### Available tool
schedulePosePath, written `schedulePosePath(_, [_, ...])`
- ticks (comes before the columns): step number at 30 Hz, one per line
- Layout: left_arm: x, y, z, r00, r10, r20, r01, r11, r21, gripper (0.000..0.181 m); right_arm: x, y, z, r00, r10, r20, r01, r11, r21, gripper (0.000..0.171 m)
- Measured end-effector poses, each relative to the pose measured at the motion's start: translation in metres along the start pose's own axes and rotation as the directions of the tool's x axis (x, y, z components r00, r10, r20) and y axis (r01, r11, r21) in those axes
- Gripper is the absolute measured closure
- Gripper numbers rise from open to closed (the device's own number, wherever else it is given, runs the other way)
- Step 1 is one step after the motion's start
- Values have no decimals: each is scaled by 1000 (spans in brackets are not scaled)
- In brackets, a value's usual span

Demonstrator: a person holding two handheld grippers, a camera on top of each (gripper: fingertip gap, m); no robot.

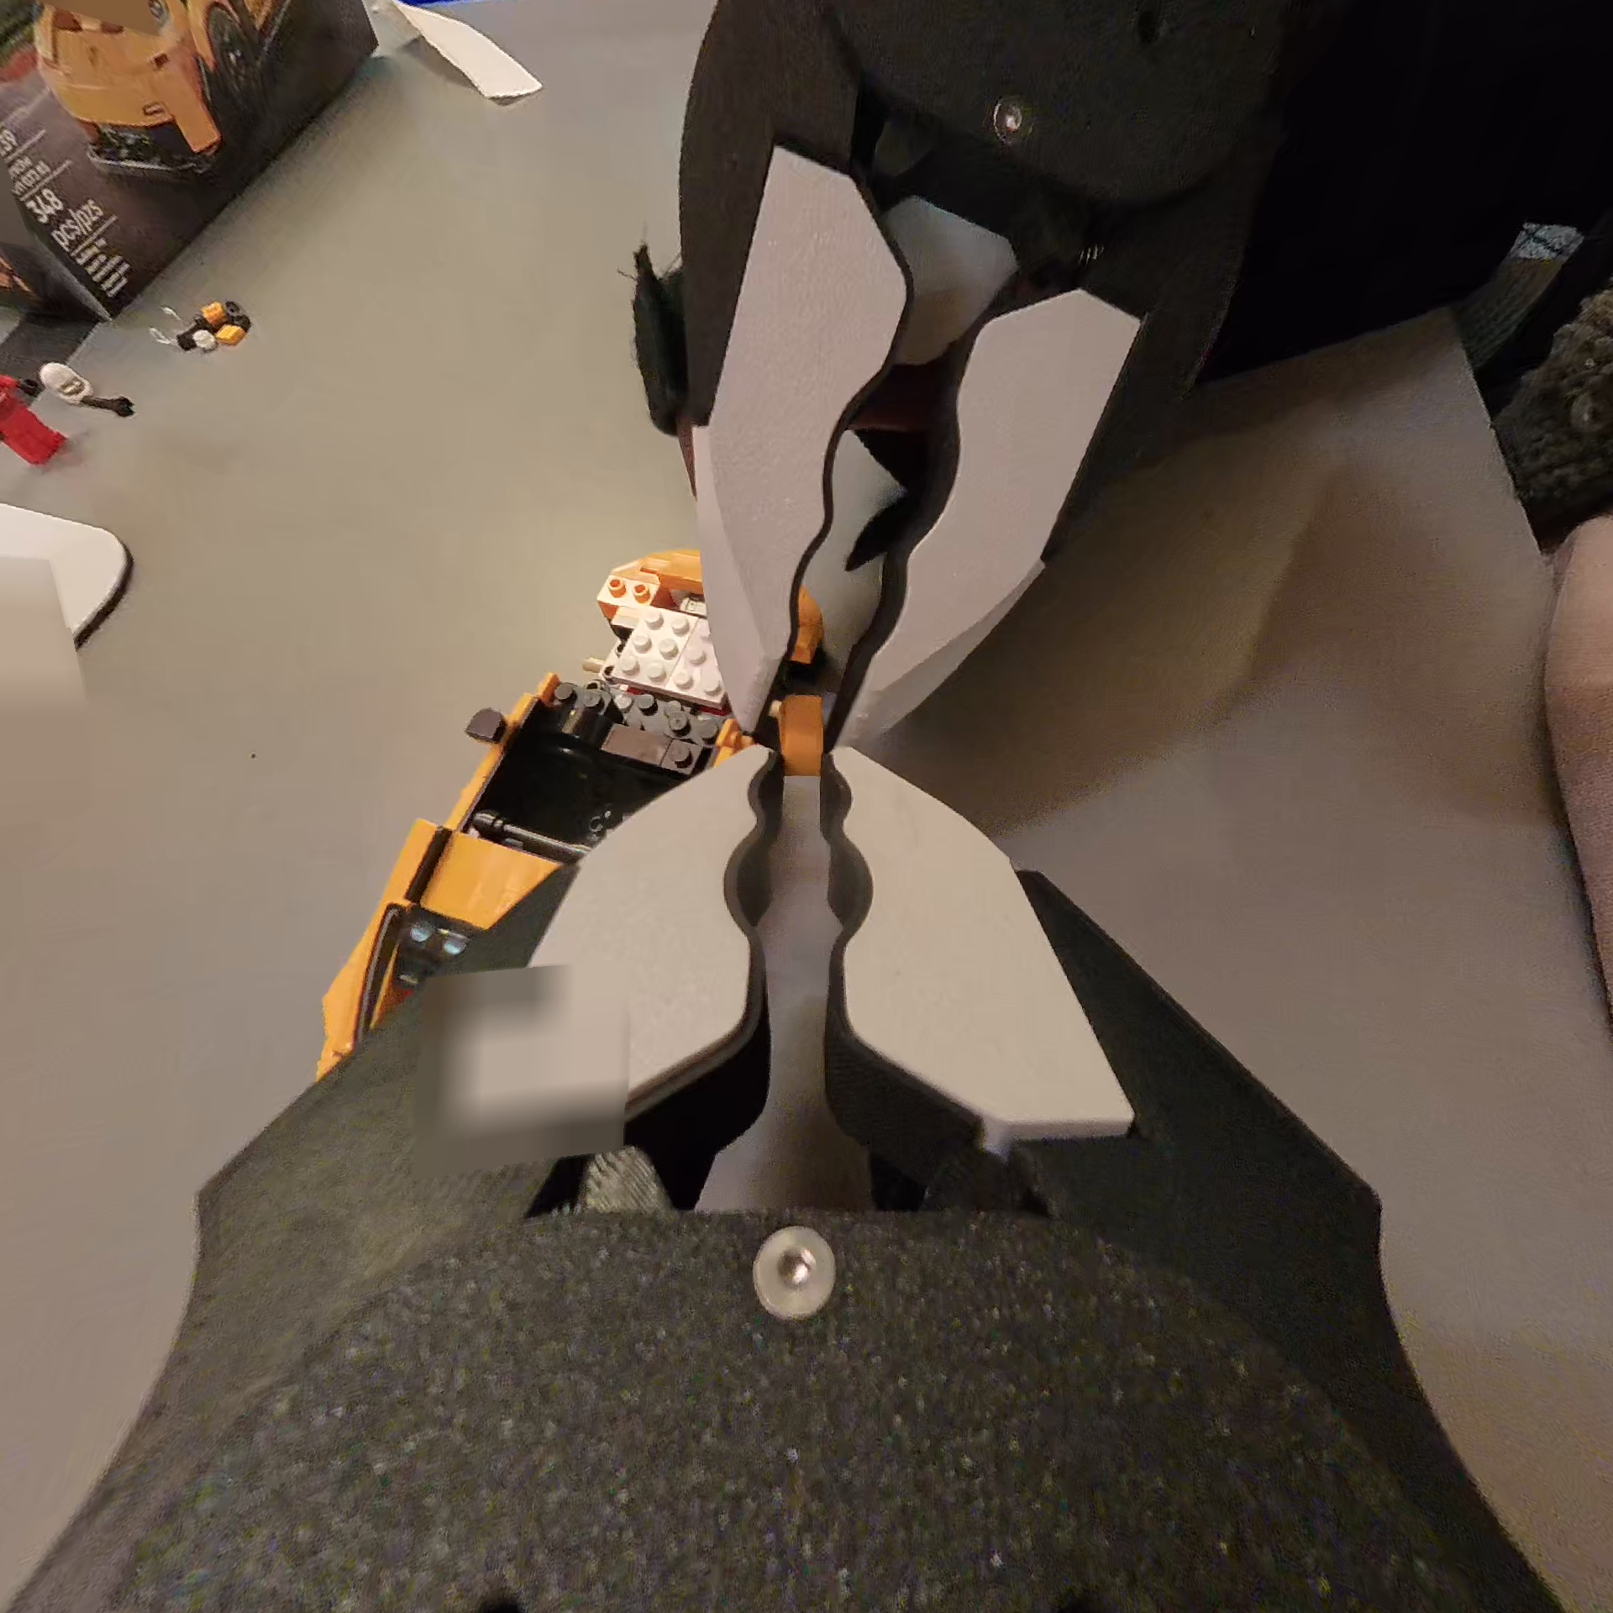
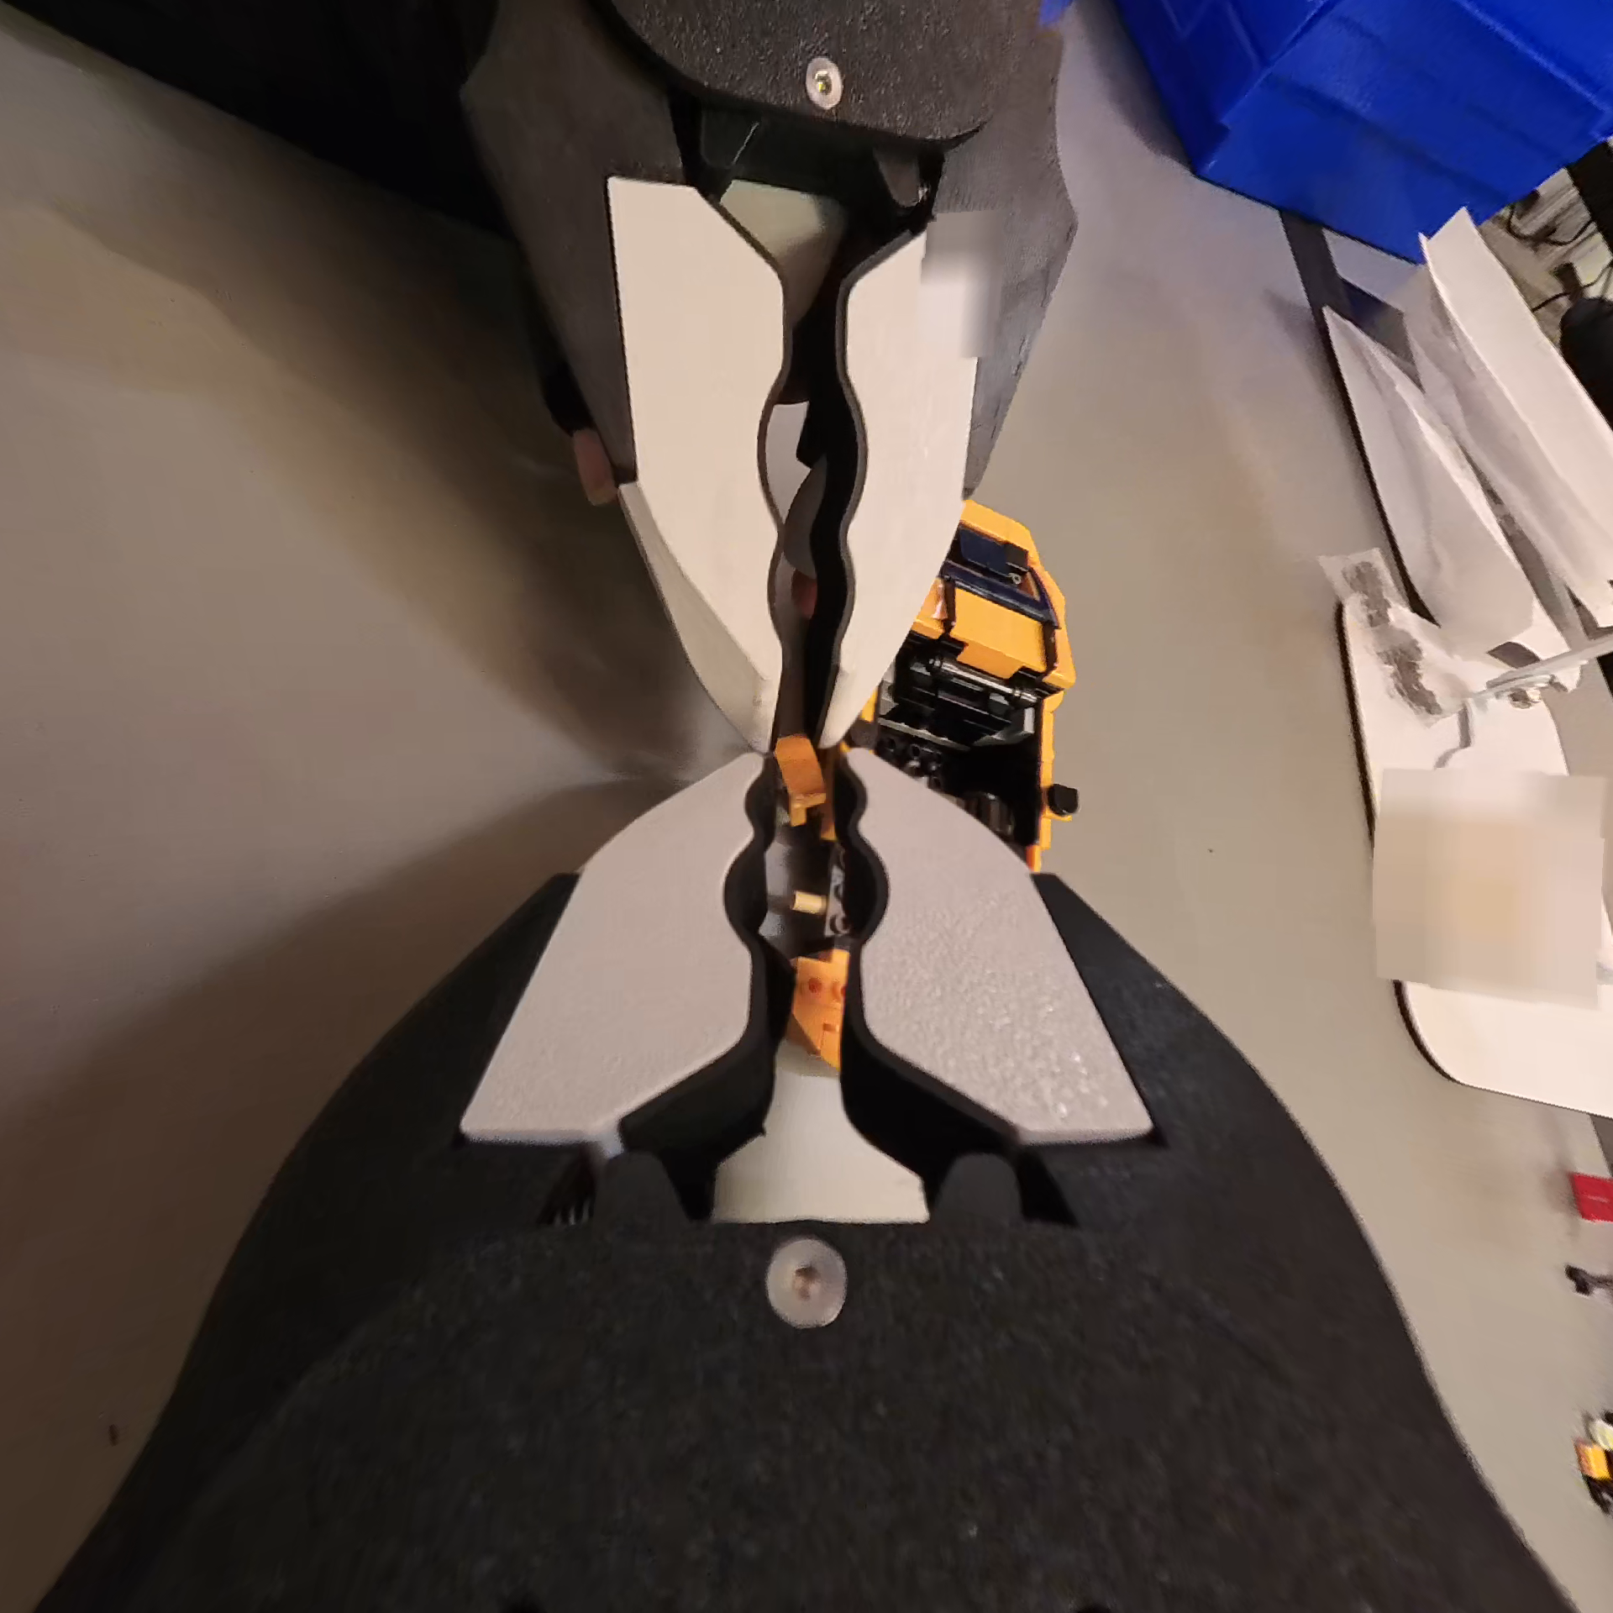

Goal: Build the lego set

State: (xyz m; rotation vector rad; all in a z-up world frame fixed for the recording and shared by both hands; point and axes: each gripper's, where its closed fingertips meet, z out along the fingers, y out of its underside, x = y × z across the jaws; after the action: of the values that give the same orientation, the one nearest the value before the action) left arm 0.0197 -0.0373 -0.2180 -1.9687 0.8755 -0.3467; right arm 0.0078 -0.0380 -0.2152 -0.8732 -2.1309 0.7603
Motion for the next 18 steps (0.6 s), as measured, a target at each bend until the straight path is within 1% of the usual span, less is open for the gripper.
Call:
schedulePosePath(4, [0,1,0,1000,-4,-4,4,1000,-1,174,-2,1,1,999,32,21,-32,999,2,162])
schedulePosePath(8, [-2,-2,-2,1000,4,13,-4,1000,14,174,0,0,1,991,128,49,-129,991,22,162])
schedulePosePath(14, [-5,-7,-6,998,40,53,-43,998,42,173,3,-5,-3,964,249,94,-255,965,65,163])
schedulePosePath(18, [-7,-9,-8,990,102,99,-106,993,42,173,5,-8,-5,940,316,128,-328,941,86,163])
